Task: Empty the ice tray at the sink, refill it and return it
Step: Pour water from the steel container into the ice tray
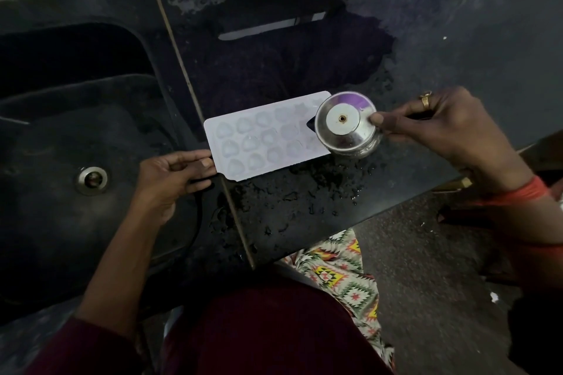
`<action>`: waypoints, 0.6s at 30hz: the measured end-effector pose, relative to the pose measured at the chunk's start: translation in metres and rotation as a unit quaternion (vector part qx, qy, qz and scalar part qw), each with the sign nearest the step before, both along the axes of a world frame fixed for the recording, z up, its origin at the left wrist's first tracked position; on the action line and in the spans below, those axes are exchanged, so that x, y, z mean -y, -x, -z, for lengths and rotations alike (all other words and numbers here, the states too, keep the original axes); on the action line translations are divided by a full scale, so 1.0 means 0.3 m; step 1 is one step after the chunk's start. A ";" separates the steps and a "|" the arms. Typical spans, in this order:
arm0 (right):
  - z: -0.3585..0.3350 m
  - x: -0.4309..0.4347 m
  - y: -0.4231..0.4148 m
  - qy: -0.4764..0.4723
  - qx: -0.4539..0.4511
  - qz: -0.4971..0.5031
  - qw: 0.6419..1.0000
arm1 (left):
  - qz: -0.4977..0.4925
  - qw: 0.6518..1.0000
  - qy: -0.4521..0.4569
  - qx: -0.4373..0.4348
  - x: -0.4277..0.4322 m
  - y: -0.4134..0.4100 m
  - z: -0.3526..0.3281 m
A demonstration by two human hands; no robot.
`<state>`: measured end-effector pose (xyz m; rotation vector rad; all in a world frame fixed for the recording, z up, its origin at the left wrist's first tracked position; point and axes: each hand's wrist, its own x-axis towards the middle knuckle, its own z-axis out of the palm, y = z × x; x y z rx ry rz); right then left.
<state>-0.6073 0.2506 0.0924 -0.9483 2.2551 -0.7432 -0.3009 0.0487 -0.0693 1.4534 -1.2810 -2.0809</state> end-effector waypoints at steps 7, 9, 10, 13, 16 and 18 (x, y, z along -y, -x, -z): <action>-0.004 -0.006 -0.009 -0.028 -0.041 -0.025 0.998 | 0.001 1.000 0.000 0.002 0.001 -0.001 -0.002; -0.004 -0.006 -0.009 -0.027 -0.045 -0.024 0.998 | 0.002 1.000 -0.001 0.002 0.001 0.000 -0.002; -0.003 -0.006 -0.009 -0.028 -0.045 -0.021 0.998 | 0.002 1.000 -0.001 0.003 0.001 0.000 -0.002; -0.004 -0.008 -0.012 -0.030 -0.049 -0.020 0.998 | 0.003 1.000 0.000 0.004 0.001 0.000 -0.004; -0.004 -0.008 -0.012 -0.032 -0.056 -0.019 0.998 | 0.004 1.000 0.003 0.006 0.000 0.001 -0.005; -0.003 -0.009 -0.012 -0.034 -0.057 -0.018 0.998 | 0.006 1.000 0.004 0.008 0.000 0.001 -0.005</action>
